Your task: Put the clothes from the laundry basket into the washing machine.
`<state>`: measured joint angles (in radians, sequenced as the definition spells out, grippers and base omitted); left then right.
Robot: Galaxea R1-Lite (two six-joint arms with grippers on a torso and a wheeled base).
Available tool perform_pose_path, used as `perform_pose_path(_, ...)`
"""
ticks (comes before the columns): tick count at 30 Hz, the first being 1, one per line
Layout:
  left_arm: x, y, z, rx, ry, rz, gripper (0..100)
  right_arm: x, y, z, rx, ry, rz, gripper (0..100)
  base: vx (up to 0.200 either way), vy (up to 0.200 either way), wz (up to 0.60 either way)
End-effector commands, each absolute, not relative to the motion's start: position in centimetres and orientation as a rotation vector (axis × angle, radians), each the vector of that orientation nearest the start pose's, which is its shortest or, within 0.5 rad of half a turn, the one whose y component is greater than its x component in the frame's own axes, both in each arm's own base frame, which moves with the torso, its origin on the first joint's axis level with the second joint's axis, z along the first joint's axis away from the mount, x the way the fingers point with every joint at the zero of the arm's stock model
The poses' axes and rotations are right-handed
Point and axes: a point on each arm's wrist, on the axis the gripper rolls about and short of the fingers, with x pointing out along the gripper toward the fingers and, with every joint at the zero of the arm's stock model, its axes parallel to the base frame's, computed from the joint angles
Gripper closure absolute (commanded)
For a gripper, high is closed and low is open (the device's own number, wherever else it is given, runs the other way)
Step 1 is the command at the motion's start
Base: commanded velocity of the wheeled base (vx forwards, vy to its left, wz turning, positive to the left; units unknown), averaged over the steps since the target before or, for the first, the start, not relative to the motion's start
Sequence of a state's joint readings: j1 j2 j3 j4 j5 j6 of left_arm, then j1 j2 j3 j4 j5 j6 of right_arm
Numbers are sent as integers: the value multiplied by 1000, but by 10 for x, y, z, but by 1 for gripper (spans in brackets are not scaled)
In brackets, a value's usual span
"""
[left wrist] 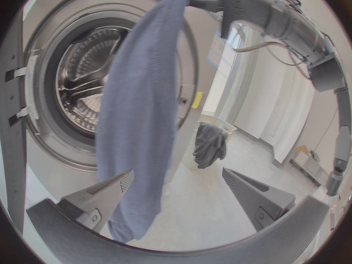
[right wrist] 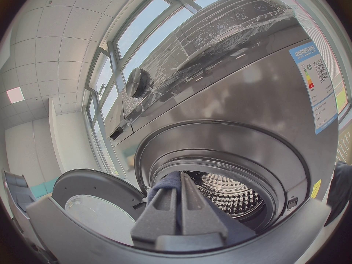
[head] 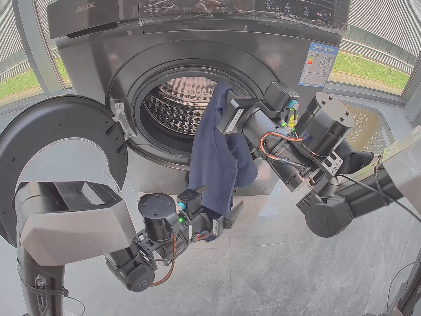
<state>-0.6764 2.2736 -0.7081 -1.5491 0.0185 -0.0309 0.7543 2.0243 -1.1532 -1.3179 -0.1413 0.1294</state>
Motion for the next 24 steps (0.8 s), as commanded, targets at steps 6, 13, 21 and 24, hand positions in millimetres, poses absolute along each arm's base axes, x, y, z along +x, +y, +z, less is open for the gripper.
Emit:
perform_pose_path(6,304,-253,41,-36,3,-700,0,291,269,228,321,-370,630,100,0,0,0)
perform_pose_path(13,341,-240,27,-37,-14,-609,0,289,271,228,322,-369,636,100,0,0,0)
perform_pose_path(21,357,-231,27,-43,-38,-547,0,287,273,228,323,-368,642,100,0,0,0)
perform_pose_path(24,359,-228,28,-43,-40,-539,0,288,273,227,322,-365,642,100,0,0,0)
